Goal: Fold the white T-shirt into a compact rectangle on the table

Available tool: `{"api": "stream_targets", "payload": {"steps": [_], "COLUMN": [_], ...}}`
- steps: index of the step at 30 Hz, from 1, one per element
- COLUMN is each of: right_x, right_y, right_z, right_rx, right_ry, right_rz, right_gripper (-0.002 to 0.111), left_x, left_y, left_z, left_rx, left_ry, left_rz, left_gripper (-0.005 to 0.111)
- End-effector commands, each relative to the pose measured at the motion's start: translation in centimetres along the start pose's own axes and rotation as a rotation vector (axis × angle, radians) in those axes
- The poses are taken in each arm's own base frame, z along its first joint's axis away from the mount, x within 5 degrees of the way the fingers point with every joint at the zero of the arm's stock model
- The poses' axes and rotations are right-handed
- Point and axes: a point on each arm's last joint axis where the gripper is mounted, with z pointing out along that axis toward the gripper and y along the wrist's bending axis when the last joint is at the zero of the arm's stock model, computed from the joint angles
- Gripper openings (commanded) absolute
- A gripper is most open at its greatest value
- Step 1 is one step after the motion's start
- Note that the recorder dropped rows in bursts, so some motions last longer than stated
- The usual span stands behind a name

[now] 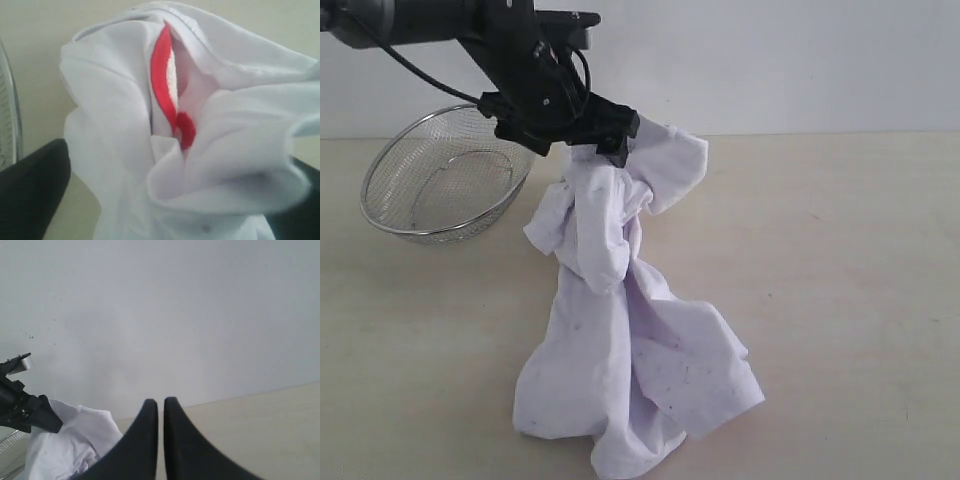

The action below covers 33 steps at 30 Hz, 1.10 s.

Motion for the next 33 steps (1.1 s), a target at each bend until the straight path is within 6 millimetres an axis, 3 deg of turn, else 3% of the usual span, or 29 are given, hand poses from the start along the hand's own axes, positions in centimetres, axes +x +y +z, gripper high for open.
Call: {"api": "stream_targets", "payload": {"steps": [1, 6, 10, 14, 17, 19, 23, 27, 29, 33], "right_x": [0.0, 0.3, -0.8, -3.0, -4.7, -5.3, -6.9, -6.9, -6.8, -5.9], "right_y": [0.0, -0.1, 0.2, 0.8, 1.3, 1.5, 2.0, 2.0, 2.2, 3.4], "right_z": [0.0, 0.4, 1.6, 3.8, 7.0, 8.1, 8.6, 8.8, 9.7, 13.3], "right_rx": [0.004, 0.019, 0.033, 0.043, 0.059, 0.054, 0.001, 0.0, -0.013, -0.082], "right_ry": [0.004, 0.047, 0.098, 0.153, 0.215, 0.2, 0.037, 0.034, 0.084, 0.259], "right_rz": [0.067, 0.098, 0.079, 0.029, 0.021, 0.021, 0.029, 0.029, -0.051, -0.134], "right_gripper": [0.0, 0.0, 0.0, 0.0, 0.0, 0.0, 0.0, 0.0, 0.0, 0.0], "left_x": [-0.4, -0.2, -0.4, -0.5, -0.2, 0.3, 0.3, 0.6, 1.1, 1.7], "left_y": [0.1, 0.2, 0.2, 0.2, 1.1, 1.9, 2.9, 5.0, 7.4, 10.3], "left_z": [-3.1, -6.0, -8.5, -10.5, -11.8, -12.0, -12.1, -11.7, -10.3, -6.3], "left_rx": [-0.005, -0.002, 0.004, 0.001, -0.086, -0.17, -0.231, -0.243, -0.223, 0.039], "left_ry": [0.03, 0.047, 0.004, -0.032, -0.013, 0.051, 0.055, 0.097, 0.11, 0.098], "left_rz": [0.025, 0.025, 0.024, 0.028, 0.104, 0.148, 0.142, 0.178, 0.146, 0.051], "left_gripper": [0.088, 0.084, 0.068, 0.045, 0.015, 0.005, 0.005, 0.005, 0.005, 0.005]}}
